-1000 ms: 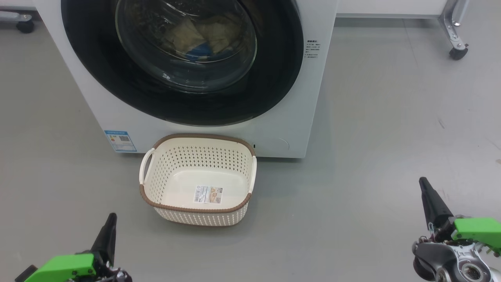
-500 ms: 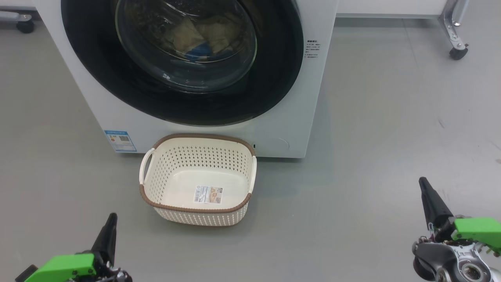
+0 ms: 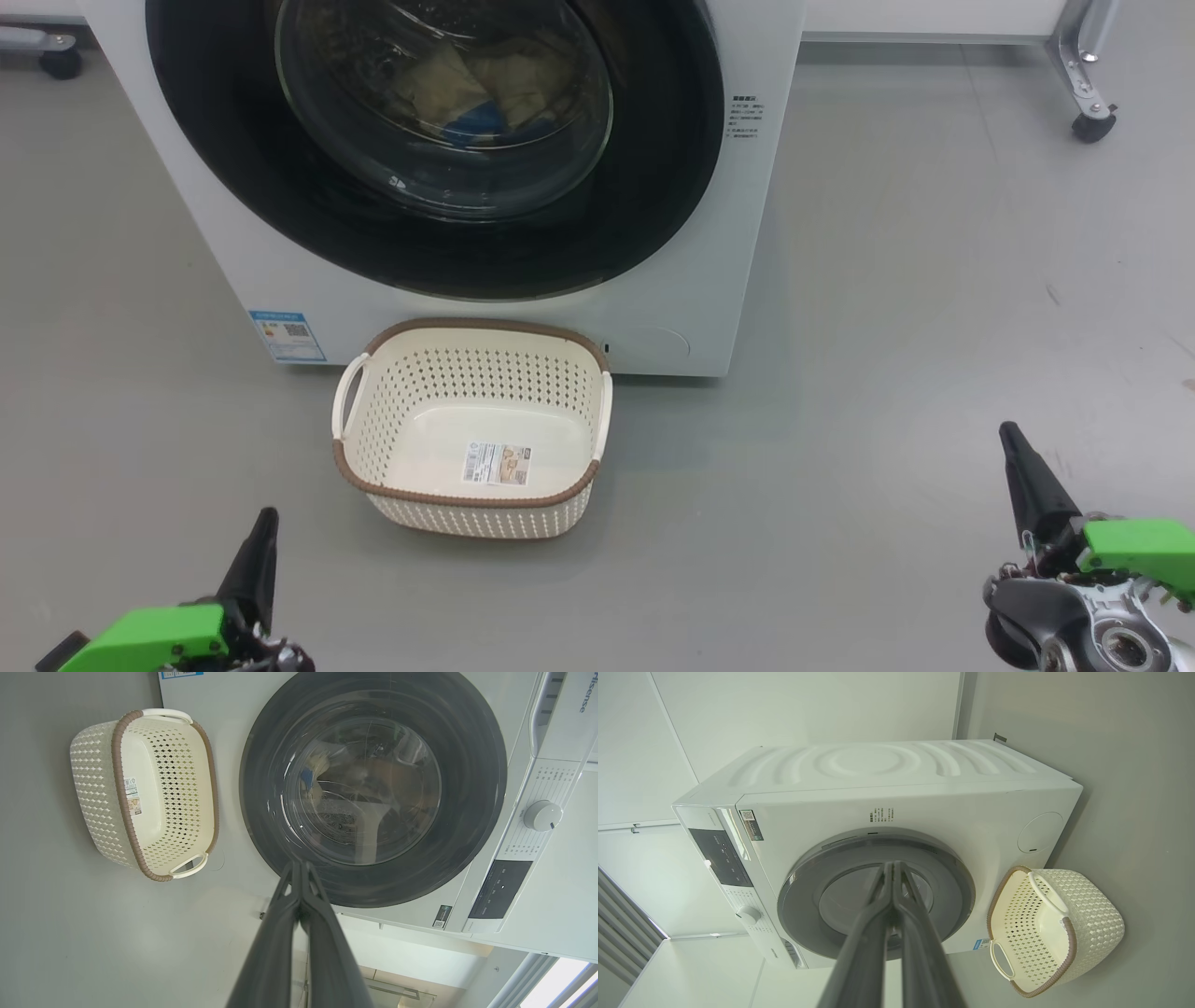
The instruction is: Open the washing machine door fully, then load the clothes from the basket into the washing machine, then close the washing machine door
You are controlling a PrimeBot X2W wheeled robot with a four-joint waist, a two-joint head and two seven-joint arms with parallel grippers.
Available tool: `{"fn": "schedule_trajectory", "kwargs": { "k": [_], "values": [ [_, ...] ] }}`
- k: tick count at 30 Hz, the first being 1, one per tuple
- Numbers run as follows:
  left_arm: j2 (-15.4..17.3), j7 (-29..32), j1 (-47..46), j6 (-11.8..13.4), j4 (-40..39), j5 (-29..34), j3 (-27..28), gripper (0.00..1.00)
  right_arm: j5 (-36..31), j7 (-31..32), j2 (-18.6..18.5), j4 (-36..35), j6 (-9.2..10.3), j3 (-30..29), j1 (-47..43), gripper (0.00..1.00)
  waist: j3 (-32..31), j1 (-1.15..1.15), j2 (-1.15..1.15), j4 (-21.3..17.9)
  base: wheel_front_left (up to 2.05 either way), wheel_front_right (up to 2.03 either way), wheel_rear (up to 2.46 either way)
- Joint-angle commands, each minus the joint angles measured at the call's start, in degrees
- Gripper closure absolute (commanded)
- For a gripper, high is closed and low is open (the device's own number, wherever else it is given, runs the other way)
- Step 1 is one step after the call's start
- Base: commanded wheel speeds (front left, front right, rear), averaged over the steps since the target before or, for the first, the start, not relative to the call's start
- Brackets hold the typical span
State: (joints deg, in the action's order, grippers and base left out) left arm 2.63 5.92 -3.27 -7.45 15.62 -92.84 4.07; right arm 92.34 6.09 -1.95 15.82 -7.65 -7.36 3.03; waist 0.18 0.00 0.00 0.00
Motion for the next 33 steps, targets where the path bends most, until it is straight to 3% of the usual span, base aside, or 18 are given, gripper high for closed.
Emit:
{"fn": "schedule_trajectory", "kwargs": {
  "k": [1, 33],
  "values": [
    [0.5, 0.4, -2.9, 0.0, -1.6, 0.5, 2.2, 1.00, -0.1, 0.3, -1.0, -1.8, 0.16, 0.9, 3.1, 1.00, 0.0, 0.00, 0.00, 0.0, 0.00, 0.00, 0.00],
    [0.4, 0.5, -2.9, 0.0, -1.6, 0.6, 2.3, 1.00, -0.2, 0.4, -1.0, -1.8, 0.16, 0.8, 3.2, 1.00, 0.0, 0.00, 0.00, 0.0, 0.00, 0.00, 0.00]
  ]
}}
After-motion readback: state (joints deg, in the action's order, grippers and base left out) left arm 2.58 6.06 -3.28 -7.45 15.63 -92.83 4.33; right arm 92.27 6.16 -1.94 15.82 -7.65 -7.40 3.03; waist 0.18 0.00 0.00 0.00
